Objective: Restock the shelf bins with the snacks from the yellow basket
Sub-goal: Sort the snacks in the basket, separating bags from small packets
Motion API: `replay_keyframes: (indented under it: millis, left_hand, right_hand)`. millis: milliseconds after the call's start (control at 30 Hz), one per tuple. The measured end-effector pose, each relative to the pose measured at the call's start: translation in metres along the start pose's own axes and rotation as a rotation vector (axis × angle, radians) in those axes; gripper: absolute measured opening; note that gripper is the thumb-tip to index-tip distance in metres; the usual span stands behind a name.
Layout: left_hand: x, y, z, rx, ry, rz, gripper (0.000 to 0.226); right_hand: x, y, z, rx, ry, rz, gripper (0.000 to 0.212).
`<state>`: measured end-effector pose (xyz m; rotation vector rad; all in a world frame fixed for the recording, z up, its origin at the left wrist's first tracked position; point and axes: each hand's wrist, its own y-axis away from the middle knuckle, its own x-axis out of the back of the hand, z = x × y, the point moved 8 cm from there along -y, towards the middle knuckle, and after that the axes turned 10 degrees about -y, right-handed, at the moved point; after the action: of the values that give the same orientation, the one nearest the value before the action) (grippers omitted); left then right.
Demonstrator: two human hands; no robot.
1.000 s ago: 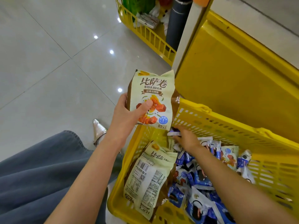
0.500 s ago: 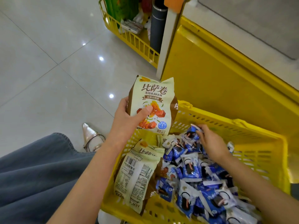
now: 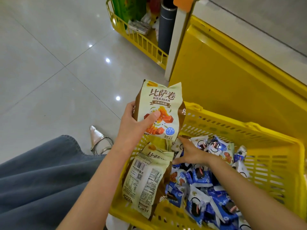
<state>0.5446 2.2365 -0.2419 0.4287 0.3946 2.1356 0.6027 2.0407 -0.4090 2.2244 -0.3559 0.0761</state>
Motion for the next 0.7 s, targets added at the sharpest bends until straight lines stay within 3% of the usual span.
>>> replay_keyframes:
  millis: [133, 200, 300, 367, 433, 633, 700]
  left_hand:
    - [-0.006, -0.002, -0.004, 0.003, 0.004, -0.016, 0.043]
    - [-0.012, -0.003, -0.004, -0.004, -0.005, -0.04, 0.045]
    - [-0.016, -0.002, -0.004, -0.02, -0.03, -0.058, 0.046]
    - [-0.016, 0.0, -0.004, -0.025, -0.047, -0.057, 0.045]
    - [-0.016, 0.001, -0.004, -0.031, -0.056, -0.051, 0.046]
    - [-0.02, 0.006, 0.003, -0.047, -0.082, -0.045, 0.056]
    - [-0.023, 0.01, 0.006, -0.06, -0.103, -0.053, 0.056]
  right_hand:
    - [-0.005, -0.004, 0.01, -0.015, 0.184, -0.092, 0.118]
    - [-0.01, 0.002, 0.008, 0.001, 0.275, -0.131, 0.112]
    - [-0.024, 0.011, -0.002, 0.087, 0.353, -0.182, 0.082]
    - [-0.036, 0.019, 0.002, 0.077, 0.444, -0.213, 0.089]
    - [-0.037, 0.026, 0.006, 0.087, 0.498, -0.141, 0.089]
    - [-0.008, 0.047, -0.007, 0.205, 0.259, 0.114, 0.028]
    - [0.002, 0.059, -0.014, 0.247, 0.173, 0.174, 0.018]
